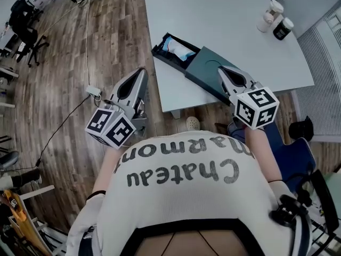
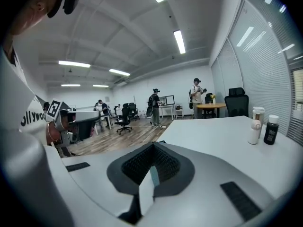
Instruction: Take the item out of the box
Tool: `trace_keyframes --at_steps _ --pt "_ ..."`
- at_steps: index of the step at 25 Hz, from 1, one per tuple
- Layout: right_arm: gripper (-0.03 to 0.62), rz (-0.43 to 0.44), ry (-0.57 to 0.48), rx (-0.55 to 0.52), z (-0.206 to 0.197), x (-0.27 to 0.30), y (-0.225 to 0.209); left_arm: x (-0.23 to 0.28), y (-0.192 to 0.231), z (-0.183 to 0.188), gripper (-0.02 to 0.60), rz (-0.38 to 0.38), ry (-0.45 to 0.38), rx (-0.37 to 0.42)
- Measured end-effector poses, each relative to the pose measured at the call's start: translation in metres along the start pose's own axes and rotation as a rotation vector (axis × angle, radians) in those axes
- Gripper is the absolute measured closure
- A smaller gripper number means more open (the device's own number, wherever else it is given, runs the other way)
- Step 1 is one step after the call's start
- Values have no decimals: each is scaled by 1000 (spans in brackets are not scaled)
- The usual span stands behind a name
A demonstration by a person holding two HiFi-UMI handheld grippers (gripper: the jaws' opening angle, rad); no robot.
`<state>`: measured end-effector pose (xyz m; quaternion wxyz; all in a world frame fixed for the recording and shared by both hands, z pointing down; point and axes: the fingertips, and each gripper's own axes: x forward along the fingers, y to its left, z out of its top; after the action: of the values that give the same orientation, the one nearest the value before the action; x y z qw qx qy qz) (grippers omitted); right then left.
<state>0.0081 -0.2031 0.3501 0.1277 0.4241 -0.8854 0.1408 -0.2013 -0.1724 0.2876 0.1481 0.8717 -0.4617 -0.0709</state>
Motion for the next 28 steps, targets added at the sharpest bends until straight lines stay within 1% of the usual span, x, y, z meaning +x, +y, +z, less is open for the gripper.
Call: trace_keyframes --at_steps 5,10,15,19,23,28 --pt "595 33 -21 -15 16 28 -26 28 12 -6 583 26 22 31" --pt "595 75 -21 13 19 54 -53 62 33 -20 583 58 74 12" --pt "595 115 1 44 20 78 -73 93 45 -30 583 98 122 21" --pt "595 149 10 21 27 91 -75 103 47 -39 583 106 147 15" --pt "594 177 27 -28 38 97 -77 114 47 -42 583 102 217 50" --pt "595 231 56 -37 35 128 -91 139 71 -49 583 127 288 70"
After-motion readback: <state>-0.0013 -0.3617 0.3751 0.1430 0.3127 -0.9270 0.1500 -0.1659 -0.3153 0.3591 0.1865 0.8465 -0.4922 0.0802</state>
